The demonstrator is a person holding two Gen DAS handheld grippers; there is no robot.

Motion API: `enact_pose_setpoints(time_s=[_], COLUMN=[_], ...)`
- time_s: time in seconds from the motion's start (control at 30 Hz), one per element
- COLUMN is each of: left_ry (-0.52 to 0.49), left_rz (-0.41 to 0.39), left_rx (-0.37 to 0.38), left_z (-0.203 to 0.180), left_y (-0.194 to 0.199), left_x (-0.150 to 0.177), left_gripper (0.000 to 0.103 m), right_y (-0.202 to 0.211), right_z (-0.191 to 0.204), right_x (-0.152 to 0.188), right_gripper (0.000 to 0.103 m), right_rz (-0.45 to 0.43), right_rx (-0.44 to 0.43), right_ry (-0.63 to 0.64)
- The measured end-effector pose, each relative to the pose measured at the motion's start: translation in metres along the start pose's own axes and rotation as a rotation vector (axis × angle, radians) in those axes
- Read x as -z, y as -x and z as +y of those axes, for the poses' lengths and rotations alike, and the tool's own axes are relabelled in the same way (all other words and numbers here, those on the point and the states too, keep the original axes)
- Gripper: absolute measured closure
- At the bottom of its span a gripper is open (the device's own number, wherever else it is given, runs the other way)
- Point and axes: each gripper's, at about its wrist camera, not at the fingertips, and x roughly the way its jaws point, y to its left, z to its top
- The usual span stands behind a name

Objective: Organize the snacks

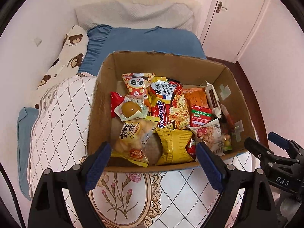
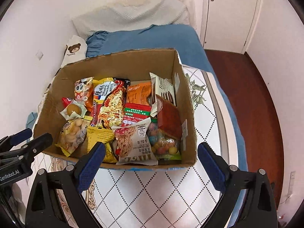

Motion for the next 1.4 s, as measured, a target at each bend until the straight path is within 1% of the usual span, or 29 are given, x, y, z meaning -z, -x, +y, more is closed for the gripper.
enact_pose_setpoints(time_s=[0.17, 0.3, 0.57, 0.8, 0.87, 1.1, 1.23, 1.4], left_ry=[0.011, -0.01, -0.023, -0.013, -0.009, -0.007, -0.006, -0.011], left_rz=[-0.062, -0.128, -0.226, -0.297, -0.312, -0.361, -0.368, -0.374], left_rx=[0.005, -0.023, -0.024, -0.036, -0.041, -0.038, -0.028, -0.026], left_z=[-0.001, -0.007, -0.013, -0.012, -0.011, -0.01, -0.011, -0.014], left_y=[0.033, 0.064, 0.124, 0.172, 0.183, 0.217, 0.227, 0.234], left_x=[0.012, 0.03, 0.075, 0.108, 0.115, 0.135, 0.143, 0.151], left_gripper=[0.012, 0.012, 0.012, 0.012, 0.012, 0.012, 0.012, 0.012], right_y=[0.036, 0.069, 0.135, 0.194, 0.209, 0.251, 0.271, 0.284], right_z=[0.004, 0.009, 0.018, 0.026, 0.027, 0.027, 0.028, 0.031], right_x=[0.011, 0.023, 0.062, 0.098, 0.11, 0.141, 0.15, 0.158], right_gripper=[0.003, 0.002, 0.001, 0.001, 0.0, 0.0, 0.0, 0.0], right_rz=[-0.073, -0.137, -0.243, -0.339, -0.365, -0.412, -0.438, -0.452], right_rx=[0.026, 0.022, 0.0, 0.011, 0.02, 0.001, 0.001, -0.003], right_ry=[0.024, 0.036, 0.05, 0.073, 0.075, 0.065, 0.073, 0.083])
